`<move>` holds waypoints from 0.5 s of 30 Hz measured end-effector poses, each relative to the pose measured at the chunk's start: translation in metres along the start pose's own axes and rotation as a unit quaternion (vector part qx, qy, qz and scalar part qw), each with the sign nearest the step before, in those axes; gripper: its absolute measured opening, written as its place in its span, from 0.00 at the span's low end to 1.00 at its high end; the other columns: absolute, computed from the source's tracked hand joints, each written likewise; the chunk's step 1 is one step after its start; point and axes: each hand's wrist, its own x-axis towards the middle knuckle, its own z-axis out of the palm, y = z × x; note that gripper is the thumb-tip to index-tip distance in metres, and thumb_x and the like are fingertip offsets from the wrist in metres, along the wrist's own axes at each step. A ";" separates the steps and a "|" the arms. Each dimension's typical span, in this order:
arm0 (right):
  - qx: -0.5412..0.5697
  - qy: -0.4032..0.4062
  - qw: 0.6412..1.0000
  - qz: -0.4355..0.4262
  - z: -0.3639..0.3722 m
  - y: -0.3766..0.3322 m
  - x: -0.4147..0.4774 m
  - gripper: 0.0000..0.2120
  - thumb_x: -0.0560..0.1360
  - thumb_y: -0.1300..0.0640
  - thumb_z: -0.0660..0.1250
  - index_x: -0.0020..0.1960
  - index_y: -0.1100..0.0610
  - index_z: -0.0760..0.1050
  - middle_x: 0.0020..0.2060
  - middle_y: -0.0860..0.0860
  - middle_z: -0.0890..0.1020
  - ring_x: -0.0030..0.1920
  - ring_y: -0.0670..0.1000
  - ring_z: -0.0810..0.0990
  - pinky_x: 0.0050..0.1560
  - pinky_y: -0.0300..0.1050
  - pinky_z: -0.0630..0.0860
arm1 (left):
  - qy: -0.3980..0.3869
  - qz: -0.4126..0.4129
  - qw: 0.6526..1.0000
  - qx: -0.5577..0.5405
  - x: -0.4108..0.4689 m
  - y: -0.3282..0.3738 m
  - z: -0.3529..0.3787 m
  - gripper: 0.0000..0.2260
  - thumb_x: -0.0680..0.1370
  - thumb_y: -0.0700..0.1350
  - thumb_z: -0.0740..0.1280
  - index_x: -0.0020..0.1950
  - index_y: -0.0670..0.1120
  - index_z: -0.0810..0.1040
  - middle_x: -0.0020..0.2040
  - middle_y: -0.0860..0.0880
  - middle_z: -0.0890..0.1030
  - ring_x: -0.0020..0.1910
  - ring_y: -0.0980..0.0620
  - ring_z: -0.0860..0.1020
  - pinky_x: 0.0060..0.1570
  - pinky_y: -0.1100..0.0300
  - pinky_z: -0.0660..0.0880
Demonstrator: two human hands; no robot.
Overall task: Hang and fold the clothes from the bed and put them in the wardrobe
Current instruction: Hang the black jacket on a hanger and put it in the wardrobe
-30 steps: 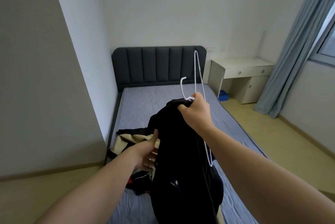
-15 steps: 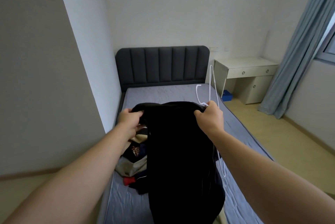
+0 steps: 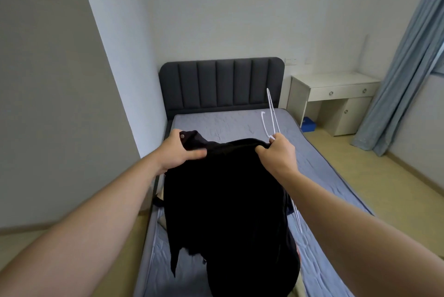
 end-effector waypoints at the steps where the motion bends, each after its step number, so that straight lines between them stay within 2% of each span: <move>1: 0.004 -0.003 1.000 0.005 0.000 0.002 0.001 0.08 0.76 0.56 0.68 0.47 0.57 0.69 0.38 0.53 0.75 0.32 0.49 0.70 0.33 0.46 0.70 | -0.015 0.011 0.999 0.046 0.001 -0.003 -0.006 0.37 0.63 0.52 0.82 0.64 0.52 0.64 0.56 0.56 0.74 0.53 0.58 0.76 0.49 0.61 0.73; 3: 0.008 -0.014 1.000 0.015 0.000 0.006 0.005 0.08 0.76 0.56 0.68 0.48 0.57 0.70 0.38 0.53 0.74 0.33 0.49 0.70 0.33 0.46 0.70 | 0.021 0.020 0.994 0.107 0.005 -0.011 -0.015 0.31 0.63 0.40 0.81 0.61 0.50 0.70 0.53 0.54 0.77 0.49 0.57 0.78 0.42 0.64 0.72; 4: 0.008 -0.021 1.000 0.019 0.001 0.007 0.006 0.08 0.75 0.56 0.68 0.48 0.58 0.70 0.38 0.53 0.74 0.33 0.49 0.70 0.33 0.46 0.69 | 0.048 0.009 0.994 0.101 0.007 -0.016 -0.018 0.25 0.64 0.39 0.81 0.57 0.47 0.75 0.50 0.53 0.80 0.48 0.54 0.80 0.41 0.64 0.73; 6: 0.005 -0.032 0.999 0.018 0.005 0.008 0.008 0.09 0.74 0.57 0.68 0.47 0.59 0.70 0.37 0.52 0.73 0.33 0.49 0.68 0.33 0.46 0.68 | 0.087 -0.051 0.994 0.042 0.010 -0.023 -0.019 0.16 0.65 0.44 0.82 0.49 0.43 0.83 0.44 0.49 0.85 0.46 0.48 0.84 0.43 0.59 0.78; 8: 0.005 -0.039 0.999 0.010 0.012 0.008 0.011 0.09 0.73 0.57 0.68 0.47 0.61 0.70 0.36 0.52 0.72 0.34 0.50 0.68 0.34 0.47 0.68 | 0.125 -0.128 0.984 0.010 0.011 -0.028 -0.017 0.18 0.67 0.53 0.81 0.44 0.41 0.83 0.41 0.47 0.84 0.43 0.47 0.83 0.40 0.58 0.76; 10: 0.008 -0.036 0.999 0.005 0.017 0.008 0.013 0.09 0.73 0.58 0.68 0.45 0.61 0.69 0.36 0.53 0.71 0.34 0.51 0.67 0.35 0.48 0.68 | 0.143 -0.161 0.976 -0.011 0.010 -0.030 -0.010 0.23 0.71 0.60 0.77 0.45 0.40 0.80 0.42 0.46 0.83 0.43 0.46 0.82 0.37 0.58 0.74; 12: 0.018 -0.034 0.999 0.008 0.023 0.009 0.019 0.09 0.73 0.58 0.68 0.44 0.61 0.69 0.36 0.53 0.71 0.35 0.51 0.67 0.36 0.48 0.68 | 0.132 -0.166 0.972 -0.104 0.011 -0.030 -0.004 0.23 0.73 0.61 0.73 0.48 0.41 0.80 0.45 0.45 0.85 0.43 0.47 0.83 0.35 0.59 0.75; 15: 0.027 -0.032 0.999 0.014 0.029 0.014 0.032 0.10 0.73 0.57 0.68 0.42 0.57 0.67 0.35 0.53 0.71 0.34 0.51 0.66 0.35 0.48 0.68 | 0.077 -0.148 0.959 -0.227 0.011 -0.022 -0.001 0.21 0.74 0.58 0.74 0.54 0.41 0.83 0.49 0.45 0.87 0.48 0.46 0.85 0.44 0.57 0.79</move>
